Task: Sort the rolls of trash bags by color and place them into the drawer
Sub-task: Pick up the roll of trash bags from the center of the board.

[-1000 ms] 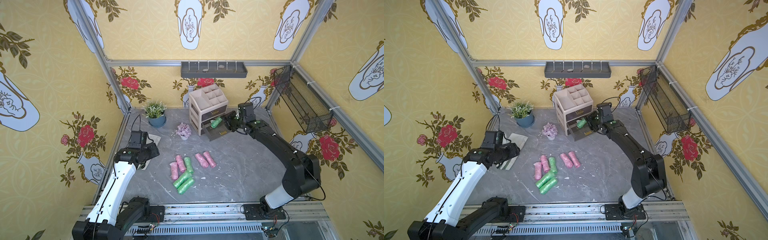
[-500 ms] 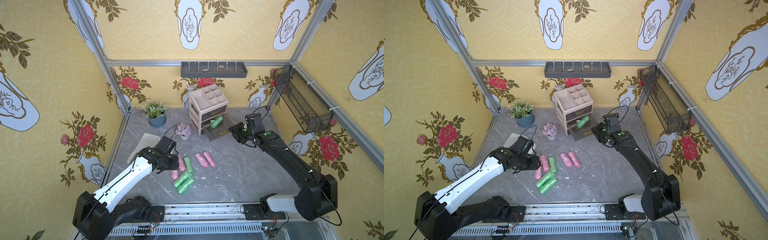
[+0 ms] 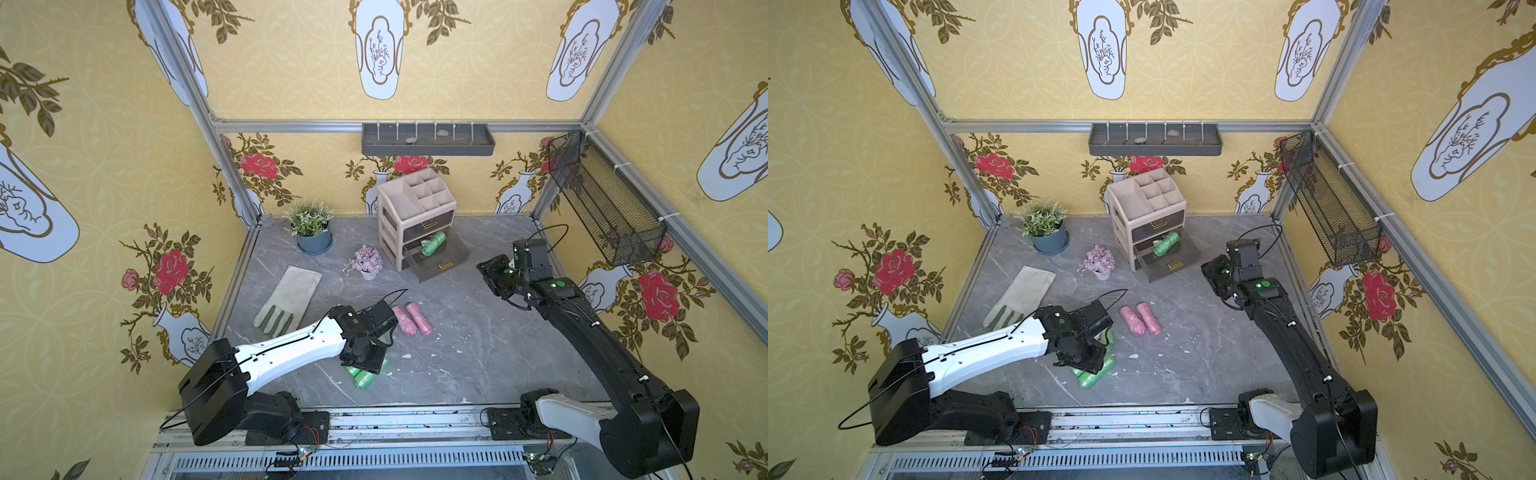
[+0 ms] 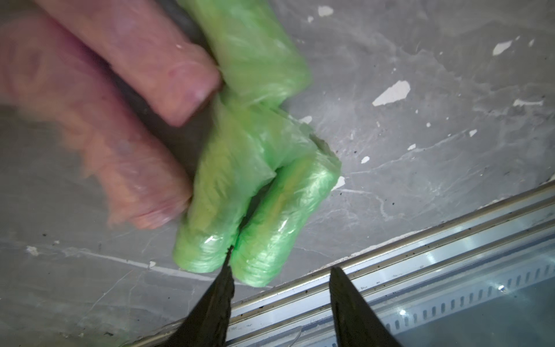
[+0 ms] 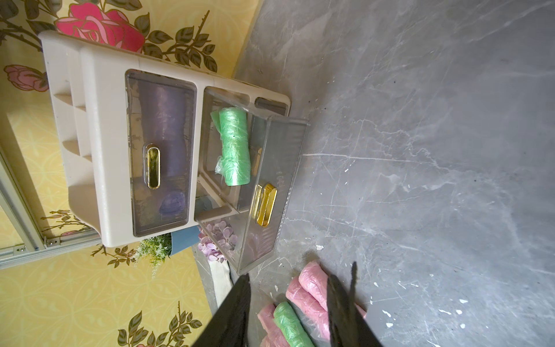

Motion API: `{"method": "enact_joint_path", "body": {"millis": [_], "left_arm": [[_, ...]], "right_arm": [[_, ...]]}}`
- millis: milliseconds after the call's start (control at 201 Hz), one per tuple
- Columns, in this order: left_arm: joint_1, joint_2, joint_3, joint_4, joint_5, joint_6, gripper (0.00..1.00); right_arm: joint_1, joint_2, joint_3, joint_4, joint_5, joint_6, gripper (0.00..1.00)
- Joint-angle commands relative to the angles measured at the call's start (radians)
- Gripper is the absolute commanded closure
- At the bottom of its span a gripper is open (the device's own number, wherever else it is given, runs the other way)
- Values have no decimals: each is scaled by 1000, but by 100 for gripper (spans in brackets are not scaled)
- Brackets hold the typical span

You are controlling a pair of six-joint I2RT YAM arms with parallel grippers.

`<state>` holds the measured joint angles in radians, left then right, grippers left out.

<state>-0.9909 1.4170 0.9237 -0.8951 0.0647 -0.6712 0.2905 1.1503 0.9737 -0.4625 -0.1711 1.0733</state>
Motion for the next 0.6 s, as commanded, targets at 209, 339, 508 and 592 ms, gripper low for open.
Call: {"method": "enact_joint_path", "body": {"millis": [209,339,508,592], "left_arm": [[-13,190,52,-12,-10,62,47],[-25,231,60,-13,4,72,50],[-53,250,60,-15,18,69,56],[-61,254,60,-15,18,65,59]], "right_arm": [[-41,-32,-27,-29,-26,-30,56],[-53,-29,-35,-27,-36,-35,56],[-60,-27,-56,-6,-47,-30,56],[-62,-26,-67,4,-51,-29,56]]}}
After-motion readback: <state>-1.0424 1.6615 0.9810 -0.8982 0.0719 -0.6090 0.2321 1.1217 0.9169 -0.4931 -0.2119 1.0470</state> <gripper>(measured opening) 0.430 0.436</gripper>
